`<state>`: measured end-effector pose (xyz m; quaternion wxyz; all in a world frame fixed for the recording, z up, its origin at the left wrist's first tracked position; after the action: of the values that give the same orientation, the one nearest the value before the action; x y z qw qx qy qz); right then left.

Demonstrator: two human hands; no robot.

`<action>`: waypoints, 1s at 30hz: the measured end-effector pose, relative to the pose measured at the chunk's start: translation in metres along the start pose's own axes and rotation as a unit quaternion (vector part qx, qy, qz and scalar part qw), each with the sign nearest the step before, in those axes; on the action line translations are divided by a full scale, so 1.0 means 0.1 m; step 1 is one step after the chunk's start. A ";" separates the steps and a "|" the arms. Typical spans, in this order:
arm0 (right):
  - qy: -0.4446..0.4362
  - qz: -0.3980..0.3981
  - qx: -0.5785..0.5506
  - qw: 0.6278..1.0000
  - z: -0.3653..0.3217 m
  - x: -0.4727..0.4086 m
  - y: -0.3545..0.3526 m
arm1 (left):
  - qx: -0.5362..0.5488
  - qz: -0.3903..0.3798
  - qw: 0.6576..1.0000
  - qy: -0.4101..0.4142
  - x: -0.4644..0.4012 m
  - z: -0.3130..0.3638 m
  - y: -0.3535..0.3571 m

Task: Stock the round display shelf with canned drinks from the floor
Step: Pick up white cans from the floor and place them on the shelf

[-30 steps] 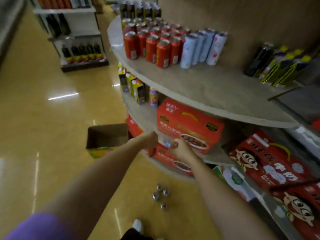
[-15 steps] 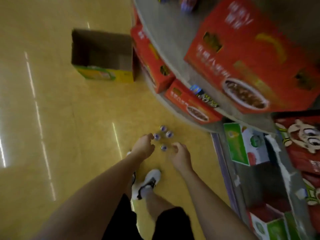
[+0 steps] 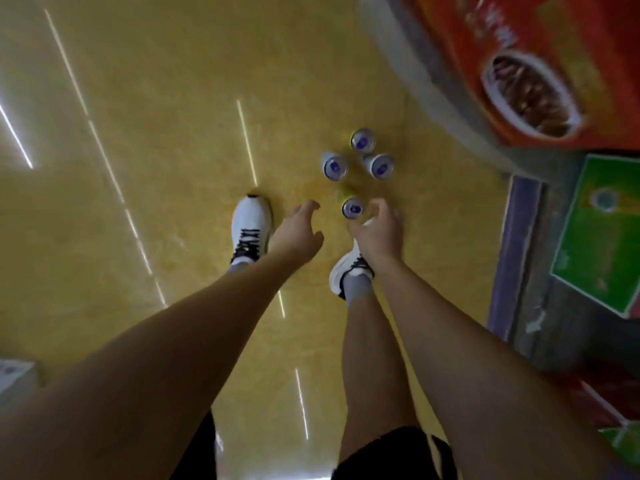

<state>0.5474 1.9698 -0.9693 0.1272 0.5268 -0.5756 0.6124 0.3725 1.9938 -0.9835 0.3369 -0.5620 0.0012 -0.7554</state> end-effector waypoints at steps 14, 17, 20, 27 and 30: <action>-0.040 -0.068 0.123 0.989 0.39 -1.14 1.13 | 0.043 0.030 0.996 -0.067 -0.83 -0.59 0.95; -0.036 -0.078 0.126 0.988 0.42 -1.15 1.08 | 0.032 0.034 0.997 -0.061 -0.78 -0.59 0.96; -0.021 -0.102 0.106 0.989 0.38 -1.01 0.95 | 0.040 0.040 0.996 -0.064 -0.61 -0.52 0.84; -0.086 -0.113 0.075 0.987 -0.35 -0.07 0.23 | 0.029 0.029 0.997 -0.058 -0.01 -0.26 -0.06; -0.147 -0.136 0.086 0.976 -0.99 0.50 -0.22 | 0.006 0.029 0.999 -0.039 0.37 0.00 -0.68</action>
<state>0.4944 2.0368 -0.8960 0.0781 0.6933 -0.4562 0.5524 0.3327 2.0275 -0.9268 0.3621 -0.5889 -0.0007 -0.7225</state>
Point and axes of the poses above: each hand's wrist, its own x-axis away from the middle knuckle, its own y-axis out of the palm, z = x × y, the point moved 9 cm from there along -x, towards the middle knuckle, and after that the axes turned 1 degree about -y, right-handed, at the moved point
